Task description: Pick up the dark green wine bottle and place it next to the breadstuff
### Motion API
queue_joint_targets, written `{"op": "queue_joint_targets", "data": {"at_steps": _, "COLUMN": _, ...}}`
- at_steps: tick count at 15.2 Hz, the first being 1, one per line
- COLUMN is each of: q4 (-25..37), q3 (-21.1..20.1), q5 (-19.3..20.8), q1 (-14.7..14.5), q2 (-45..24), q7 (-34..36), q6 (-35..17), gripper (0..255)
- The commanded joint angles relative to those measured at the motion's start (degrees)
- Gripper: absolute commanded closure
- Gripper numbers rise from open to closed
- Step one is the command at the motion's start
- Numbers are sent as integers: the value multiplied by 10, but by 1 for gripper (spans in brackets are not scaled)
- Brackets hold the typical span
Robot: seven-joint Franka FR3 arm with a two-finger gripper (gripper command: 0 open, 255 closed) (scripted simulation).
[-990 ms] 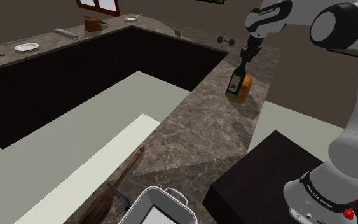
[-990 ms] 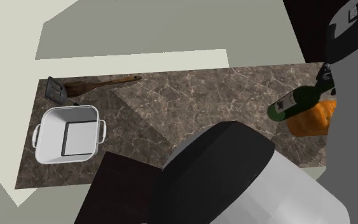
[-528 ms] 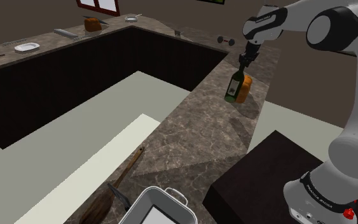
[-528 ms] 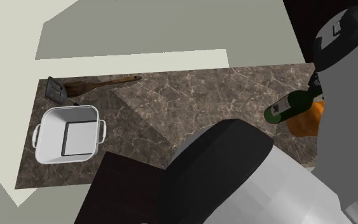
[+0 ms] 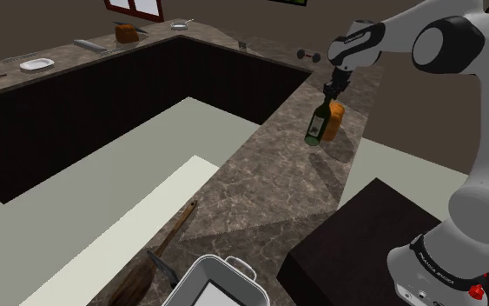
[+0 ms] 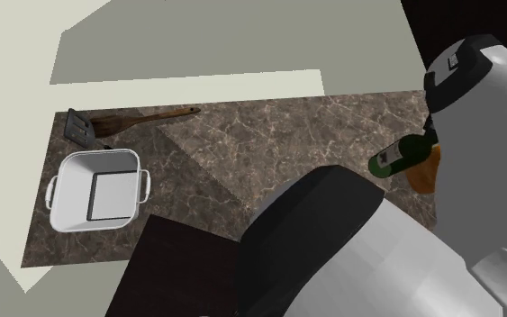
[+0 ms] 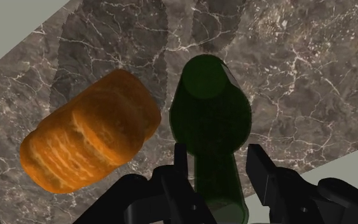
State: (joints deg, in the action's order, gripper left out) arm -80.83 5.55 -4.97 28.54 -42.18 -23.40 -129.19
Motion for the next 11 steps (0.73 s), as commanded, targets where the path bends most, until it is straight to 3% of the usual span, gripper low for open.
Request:
{"op": "queue_joint_targets", "data": {"at_steps": 1, "q4": 0, "q3": -1, "q5": -1, "q1": 0, "q2": -10, "q7": 0, "q6": -11, "gripper": 255}}
{"op": "queue_joint_targets", "data": {"at_steps": 11, "q4": -3, "q3": -3, "q5": -3, "q1": 2, "q2": -39, "q7": -2, "q6": -42, "gripper": 255}}
